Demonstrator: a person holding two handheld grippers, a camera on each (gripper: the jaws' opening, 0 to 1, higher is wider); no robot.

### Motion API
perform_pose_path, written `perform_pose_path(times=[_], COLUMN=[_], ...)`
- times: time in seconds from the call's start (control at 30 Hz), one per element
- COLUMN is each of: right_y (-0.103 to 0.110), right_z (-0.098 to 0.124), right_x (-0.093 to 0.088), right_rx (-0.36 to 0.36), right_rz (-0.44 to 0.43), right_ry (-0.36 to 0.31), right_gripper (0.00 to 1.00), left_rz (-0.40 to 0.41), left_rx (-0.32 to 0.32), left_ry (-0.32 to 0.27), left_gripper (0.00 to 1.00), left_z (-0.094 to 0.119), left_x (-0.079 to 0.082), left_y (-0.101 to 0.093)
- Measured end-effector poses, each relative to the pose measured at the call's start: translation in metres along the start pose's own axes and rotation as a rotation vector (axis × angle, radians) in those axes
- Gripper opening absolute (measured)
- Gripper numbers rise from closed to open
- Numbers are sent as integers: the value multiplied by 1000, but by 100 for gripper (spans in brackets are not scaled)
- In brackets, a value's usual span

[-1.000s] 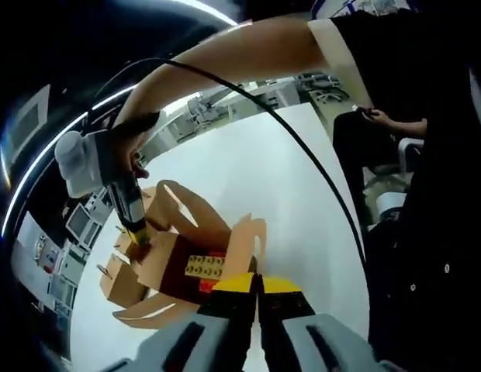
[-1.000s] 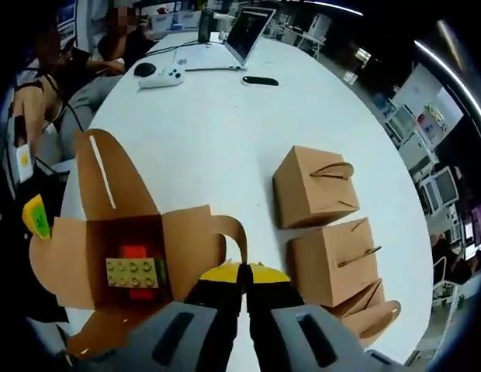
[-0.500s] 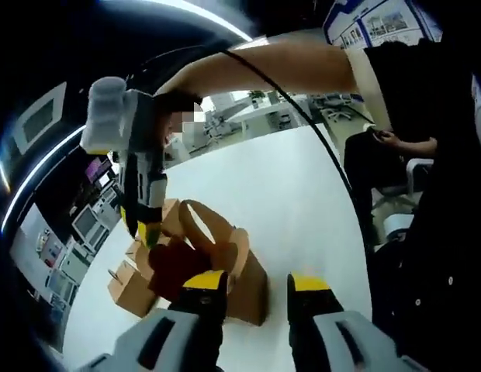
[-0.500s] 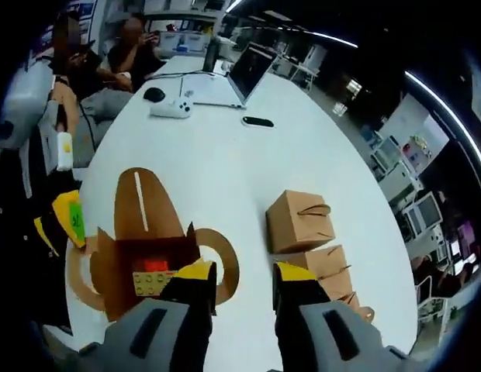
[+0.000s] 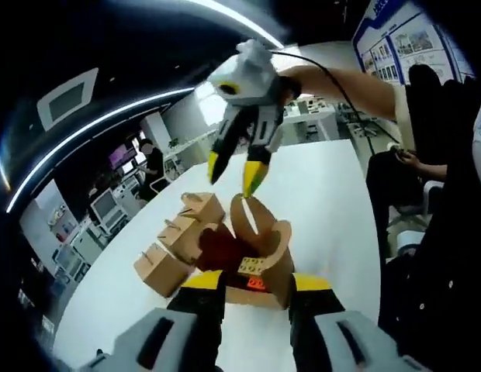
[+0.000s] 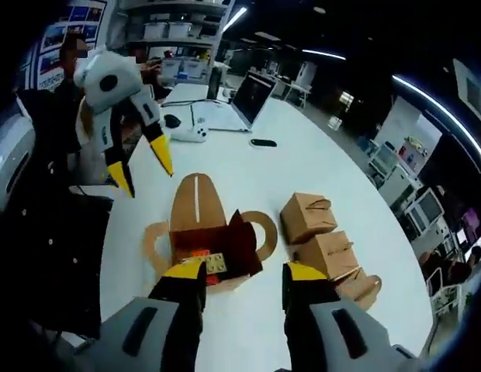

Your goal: Pick up one paper box from the group, open the paper box, and remove the item inside

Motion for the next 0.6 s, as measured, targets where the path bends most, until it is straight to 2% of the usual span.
perform_pose_path(times=[0.07,0.2,0.27,0.33,0.43,0.6], right_y=[10,31,42,50,63,72], right_z=[4,12,17,20,21,26], right_x=[-6,-27,-33,-37,-41,-40], right_rx=[19,34,38,43,64,65], right_rz=[-32,-23,-29,-56,-109,-105], right_ry=[-10,37,42,45,45,58], right_gripper=[45,46,46,47,48,49], left_rz=[18,53,34,27,37,66], left_rx=[15,20,25,42,49,37], left_ry=[0,17,67,99,107,103], left_gripper=[36,40,43,48,49,49], left_z=[6,17,22,24,25,26], left_x=[-1,-6,-16,-23,-25,-24], left_y=[7,16,20,23,26,24])
Point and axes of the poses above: the point that each gripper's makers call its tool centre point, and the gripper's own axes: z roughly backward along the fingers, y roughly to its left, x roughly out of its top, the point moved 4 cm from there along z, roughly backward along the fingers, and after that the axes turned 13 degrees about z, right-handed, at the moved point
